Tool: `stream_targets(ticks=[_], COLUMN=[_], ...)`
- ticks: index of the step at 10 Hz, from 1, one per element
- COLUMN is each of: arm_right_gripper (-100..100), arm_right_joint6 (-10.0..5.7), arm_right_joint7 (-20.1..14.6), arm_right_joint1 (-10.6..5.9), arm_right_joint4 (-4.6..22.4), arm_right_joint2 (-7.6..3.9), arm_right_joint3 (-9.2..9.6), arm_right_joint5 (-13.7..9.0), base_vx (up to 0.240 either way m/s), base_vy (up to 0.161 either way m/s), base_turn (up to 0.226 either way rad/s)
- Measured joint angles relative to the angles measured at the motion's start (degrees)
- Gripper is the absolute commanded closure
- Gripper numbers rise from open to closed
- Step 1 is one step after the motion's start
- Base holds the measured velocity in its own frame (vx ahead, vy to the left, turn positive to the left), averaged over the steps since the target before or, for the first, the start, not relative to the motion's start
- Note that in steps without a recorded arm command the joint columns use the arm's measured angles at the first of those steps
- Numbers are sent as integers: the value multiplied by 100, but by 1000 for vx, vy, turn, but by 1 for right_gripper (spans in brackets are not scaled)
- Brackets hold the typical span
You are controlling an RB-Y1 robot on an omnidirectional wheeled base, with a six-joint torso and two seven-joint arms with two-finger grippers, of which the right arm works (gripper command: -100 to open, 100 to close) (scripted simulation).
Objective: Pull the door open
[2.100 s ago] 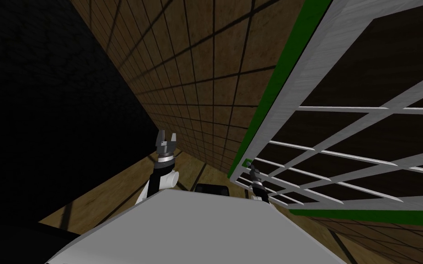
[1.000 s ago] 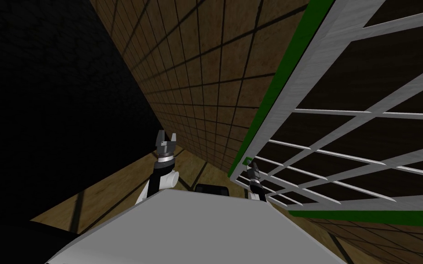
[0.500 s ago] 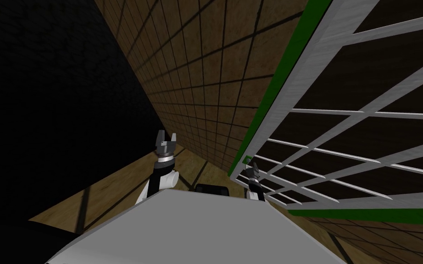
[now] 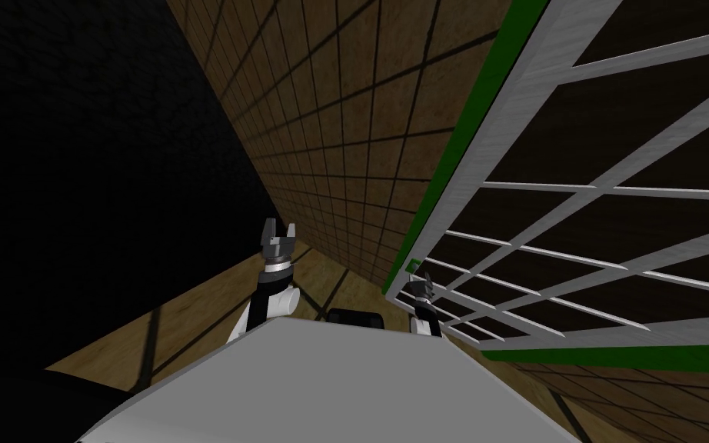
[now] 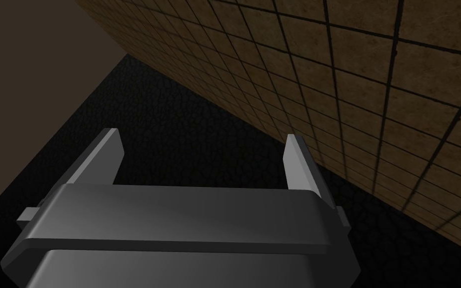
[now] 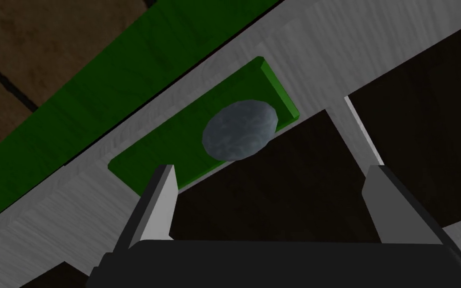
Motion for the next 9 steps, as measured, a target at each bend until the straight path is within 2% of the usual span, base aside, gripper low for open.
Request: stream_targets(ticks=[9], arm_right_gripper=[-100], arm_right_joint6=[59], arm_right_joint7=[-1300], arm_right_joint1=[-146], arm_right_joint4=[20], arm_right_joint2=[86], arm_right_joint3=[277], arm_right_joint5=[-643], base_vx=[-51], base_vy=[-8], base_turn=[26])
